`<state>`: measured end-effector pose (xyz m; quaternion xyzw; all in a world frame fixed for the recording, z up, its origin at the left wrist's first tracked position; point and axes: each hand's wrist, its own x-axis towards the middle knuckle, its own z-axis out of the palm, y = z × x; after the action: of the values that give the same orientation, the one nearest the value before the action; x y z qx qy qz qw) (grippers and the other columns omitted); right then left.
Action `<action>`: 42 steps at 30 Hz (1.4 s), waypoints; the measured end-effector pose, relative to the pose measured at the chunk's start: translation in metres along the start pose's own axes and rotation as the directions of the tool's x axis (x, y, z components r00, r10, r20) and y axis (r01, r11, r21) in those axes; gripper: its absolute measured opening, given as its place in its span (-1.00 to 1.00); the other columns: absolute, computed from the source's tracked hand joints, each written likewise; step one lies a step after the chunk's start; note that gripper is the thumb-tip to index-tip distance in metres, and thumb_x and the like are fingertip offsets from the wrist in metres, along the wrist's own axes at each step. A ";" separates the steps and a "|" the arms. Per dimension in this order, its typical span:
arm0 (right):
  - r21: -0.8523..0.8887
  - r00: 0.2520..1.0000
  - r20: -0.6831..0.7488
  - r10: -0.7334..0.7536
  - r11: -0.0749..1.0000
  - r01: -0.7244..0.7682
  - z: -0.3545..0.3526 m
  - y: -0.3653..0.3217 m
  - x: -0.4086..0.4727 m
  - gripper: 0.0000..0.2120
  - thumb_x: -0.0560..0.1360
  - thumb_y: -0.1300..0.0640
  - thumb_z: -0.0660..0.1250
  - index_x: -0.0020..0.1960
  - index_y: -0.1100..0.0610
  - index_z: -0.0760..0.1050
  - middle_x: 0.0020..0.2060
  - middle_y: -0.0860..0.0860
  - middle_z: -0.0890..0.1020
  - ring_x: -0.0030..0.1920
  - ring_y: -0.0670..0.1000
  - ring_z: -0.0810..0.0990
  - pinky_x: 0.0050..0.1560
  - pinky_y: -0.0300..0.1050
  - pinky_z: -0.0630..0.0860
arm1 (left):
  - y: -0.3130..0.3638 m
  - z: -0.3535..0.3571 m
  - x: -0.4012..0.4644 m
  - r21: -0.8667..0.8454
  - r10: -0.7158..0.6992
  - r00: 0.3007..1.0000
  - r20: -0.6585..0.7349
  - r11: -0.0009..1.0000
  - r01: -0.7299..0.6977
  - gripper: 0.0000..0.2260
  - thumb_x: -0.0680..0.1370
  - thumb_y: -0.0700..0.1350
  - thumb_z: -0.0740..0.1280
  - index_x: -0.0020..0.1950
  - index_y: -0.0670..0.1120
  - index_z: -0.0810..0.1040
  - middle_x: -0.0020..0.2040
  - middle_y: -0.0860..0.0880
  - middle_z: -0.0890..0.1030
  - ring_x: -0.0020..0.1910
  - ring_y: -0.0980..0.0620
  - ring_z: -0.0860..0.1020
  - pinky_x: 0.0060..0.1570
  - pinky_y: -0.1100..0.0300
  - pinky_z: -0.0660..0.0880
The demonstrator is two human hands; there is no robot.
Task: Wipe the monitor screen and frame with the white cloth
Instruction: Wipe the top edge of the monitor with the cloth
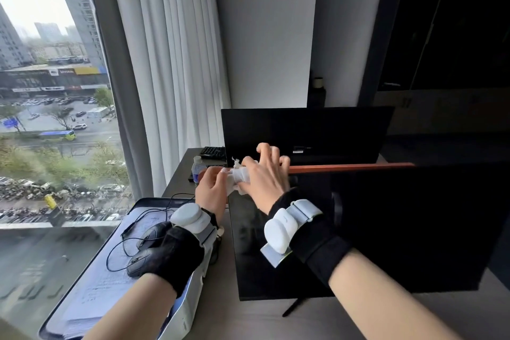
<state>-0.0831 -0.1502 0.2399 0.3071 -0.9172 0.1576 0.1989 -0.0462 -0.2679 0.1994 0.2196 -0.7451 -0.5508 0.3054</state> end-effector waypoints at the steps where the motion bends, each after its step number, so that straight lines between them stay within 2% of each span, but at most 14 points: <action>1: 0.000 0.999 0.024 -0.027 1.000 0.027 -0.001 0.005 0.001 -0.57 0.40 -0.09 0.40 0.18 0.07 0.45 0.28 0.06 0.31 0.31 0.11 0.29 0.27 0.07 0.18 | 0.001 0.002 -0.002 0.042 0.029 1.000 -0.007 0.999 -0.029 -0.81 0.58 -0.04 0.20 0.03 -0.10 0.55 -0.02 -0.11 0.62 -0.04 -0.06 0.55 -0.08 0.09 0.44; 4: 0.119 0.986 0.160 -0.041 0.993 0.022 -0.007 0.021 0.001 -0.60 0.45 -0.03 0.38 0.21 0.09 0.37 0.22 0.01 0.46 0.24 0.08 0.48 0.31 0.13 0.21 | 0.008 0.009 -0.007 0.158 0.153 0.988 0.012 0.975 -0.153 -0.83 0.58 -0.07 0.20 0.08 -0.11 0.50 0.04 -0.11 0.57 0.04 -0.05 0.51 -0.05 0.19 0.35; 6: 0.182 0.977 0.212 -0.025 0.983 -0.014 -0.012 0.032 -0.002 -0.62 0.47 -0.01 0.36 0.19 0.10 0.34 0.15 0.01 0.53 0.18 0.10 0.54 0.27 0.16 0.30 | 0.011 0.015 -0.011 0.267 0.262 0.965 0.018 0.929 -0.257 -0.81 0.57 -0.09 0.22 0.14 -0.12 0.48 0.09 -0.11 0.53 0.10 -0.07 0.46 0.06 0.12 0.36; 10: 0.159 0.977 0.213 -0.014 0.987 -0.021 -0.021 0.065 -0.008 -0.63 0.48 -0.02 0.34 0.20 0.09 0.34 0.11 0.00 0.56 0.14 0.09 0.57 0.28 0.20 0.29 | 0.020 0.034 -0.025 0.457 0.411 0.909 0.070 0.796 -0.396 -0.72 0.55 -0.06 0.20 0.24 -0.07 0.46 0.19 -0.06 0.50 0.21 -0.07 0.42 0.24 0.00 0.32; 14: 0.163 0.976 0.218 0.007 0.986 -0.044 -0.030 0.102 -0.016 -0.64 0.48 -0.05 0.33 0.18 0.08 0.35 0.09 -0.02 0.58 0.13 0.08 0.57 0.36 0.31 0.15 | 0.024 0.055 -0.034 0.584 0.476 0.856 0.203 0.642 -0.496 -0.64 0.52 -0.05 0.16 0.30 -0.07 0.44 0.26 -0.06 0.51 0.35 -0.08 0.36 0.41 -0.01 0.14; 17: 0.140 0.978 0.207 0.016 0.989 -0.046 -0.041 0.144 -0.024 -0.64 0.46 -0.09 0.33 0.15 0.07 0.38 0.05 -0.03 0.61 0.13 0.06 0.57 0.37 0.37 0.10 | 0.024 0.075 -0.043 0.669 0.465 0.821 0.331 0.498 -0.552 -0.58 0.47 -0.03 0.08 0.31 -0.02 0.41 0.19 0.00 0.55 0.31 -0.04 0.39 0.46 -0.01 -0.03; 19: 0.137 0.976 0.214 0.028 0.989 -0.059 -0.050 0.174 -0.030 -0.62 0.45 -0.11 0.34 0.17 0.05 0.39 0.04 -0.03 0.62 0.13 0.05 0.57 0.37 0.38 0.09 | 0.023 0.079 -0.044 0.725 0.458 0.811 0.364 0.407 -0.555 -0.56 0.44 -0.01 0.04 0.27 0.00 0.42 0.11 0.03 0.54 0.24 -0.04 0.42 0.47 -0.01 -0.02; 22: 0.142 0.976 0.210 0.052 0.986 -0.083 -0.064 0.228 -0.038 -0.58 0.43 -0.14 0.35 0.20 0.01 0.40 0.04 -0.03 0.63 0.13 0.05 0.56 0.37 0.36 0.10 | 0.023 0.080 -0.043 0.779 0.417 0.831 0.367 0.350 -0.520 -0.58 0.39 -0.04 0.10 0.23 -0.03 0.40 0.07 -0.01 0.50 0.18 -0.09 0.41 0.44 0.02 0.04; 26: 0.133 0.976 0.180 0.122 0.980 -0.147 -0.085 0.306 -0.056 -0.58 0.39 -0.20 0.37 0.18 -0.06 0.42 -0.07 -0.07 0.62 0.11 0.07 0.55 0.36 0.37 0.05 | 0.027 0.084 -0.044 0.839 0.295 0.876 0.381 0.288 -0.462 -0.50 0.32 -0.11 0.32 0.25 -0.02 0.33 0.12 -0.02 0.44 0.22 -0.10 0.36 0.41 0.09 0.01; 29: 0.070 0.963 0.161 0.217 0.971 -0.230 -0.103 0.363 -0.070 -0.53 0.35 -0.24 0.39 0.19 -0.11 0.44 -0.10 -0.01 0.63 0.13 0.14 0.55 0.33 0.42 -0.02 | 0.035 0.088 -0.044 0.865 0.230 0.897 0.378 0.258 -0.431 -0.44 0.29 -0.13 0.34 0.27 -0.02 0.29 0.17 -0.02 0.41 0.24 -0.09 0.33 0.37 0.11 0.04; 31: 0.019 0.946 0.167 0.279 0.958 -0.286 -0.116 0.402 -0.077 -0.50 0.31 -0.28 0.40 0.19 -0.13 0.46 -0.17 0.00 0.62 0.12 0.18 0.55 0.32 0.44 0.02 | 0.040 0.090 -0.043 0.884 0.163 0.915 0.368 0.243 -0.399 -0.41 0.30 -0.13 0.34 0.31 -0.01 0.25 0.21 -0.02 0.39 0.27 -0.08 0.31 0.39 0.10 0.04; 33: -0.033 0.925 0.183 0.332 0.943 -0.332 -0.128 0.434 -0.084 -0.45 0.28 -0.32 0.41 0.20 -0.15 0.46 -0.14 0.03 0.65 0.12 0.19 0.55 0.33 0.42 0.09 | 0.044 0.092 -0.043 0.902 0.113 0.924 0.366 0.202 -0.382 -0.38 0.31 -0.12 0.34 0.34 -0.02 0.22 0.24 -0.03 0.37 0.29 -0.09 0.30 0.41 0.07 0.04; 38: -0.075 0.914 0.188 0.359 0.933 -0.351 -0.134 0.457 -0.085 -0.44 0.25 -0.33 0.42 0.21 -0.19 0.47 -0.01 0.02 0.67 0.16 0.17 0.53 0.33 0.41 0.04 | 0.046 0.097 -0.045 0.928 0.102 0.939 0.328 0.152 -0.341 -0.42 0.32 -0.12 0.33 0.30 -0.03 0.22 0.23 -0.03 0.36 0.28 -0.07 0.31 0.44 0.07 0.05; 42: -0.080 0.920 0.239 0.309 0.951 -0.299 -0.134 0.433 -0.075 -0.63 0.31 -0.27 0.40 0.08 -0.19 0.51 -0.11 -0.06 0.65 0.14 0.13 0.54 0.33 0.41 0.07 | 0.042 0.096 -0.046 0.933 0.116 0.939 0.325 0.127 -0.338 -0.45 0.33 -0.11 0.31 0.29 -0.02 0.21 0.22 -0.02 0.36 0.29 -0.06 0.31 0.44 0.07 0.05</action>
<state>-0.2635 0.2724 0.2502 0.1742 -0.9745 0.1272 0.0619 -0.0794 -0.1588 0.2098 0.1990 -0.9695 0.0961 0.1063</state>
